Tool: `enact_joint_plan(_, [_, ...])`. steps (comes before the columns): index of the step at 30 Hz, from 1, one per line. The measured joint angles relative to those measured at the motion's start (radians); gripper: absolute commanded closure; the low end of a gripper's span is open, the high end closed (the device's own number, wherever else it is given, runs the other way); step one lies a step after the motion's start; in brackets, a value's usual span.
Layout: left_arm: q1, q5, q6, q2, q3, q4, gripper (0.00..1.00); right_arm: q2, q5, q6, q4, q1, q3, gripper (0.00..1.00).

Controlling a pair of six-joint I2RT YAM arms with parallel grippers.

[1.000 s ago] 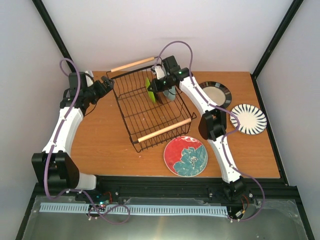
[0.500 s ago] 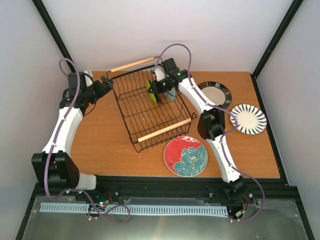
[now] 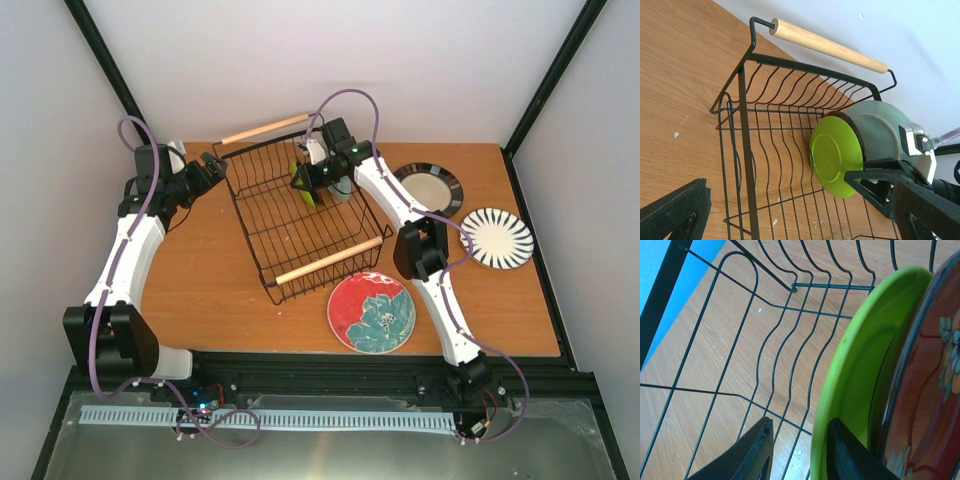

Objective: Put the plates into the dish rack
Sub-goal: Insert the plate into the dish rack.

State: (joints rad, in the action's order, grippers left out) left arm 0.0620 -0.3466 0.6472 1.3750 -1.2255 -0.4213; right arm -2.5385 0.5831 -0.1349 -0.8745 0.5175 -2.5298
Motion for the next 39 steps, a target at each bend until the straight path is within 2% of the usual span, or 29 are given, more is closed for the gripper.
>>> enact_joint_plan(15, [0.0,-0.021,0.0,0.0,0.0,0.0,0.0,0.05,-0.023,0.019,-0.043,-0.024,0.033,0.65])
enact_joint_plan(31, [0.0,-0.024,0.0,-0.019,0.002,0.0,0.0,0.193,0.013,0.022,-0.054,-0.046,0.113,0.64])
enact_joint_plan(34, [0.0,-0.024,-0.006,-0.039,0.002,-0.007,0.0,0.256,0.008,0.024,-0.056,-0.047,0.159,0.59])
enact_joint_plan(39, [-0.02,-0.023,-0.031,-0.119,0.026,-0.047,0.0,0.449,-0.029,0.042,-0.058,-0.053,0.333,0.49])
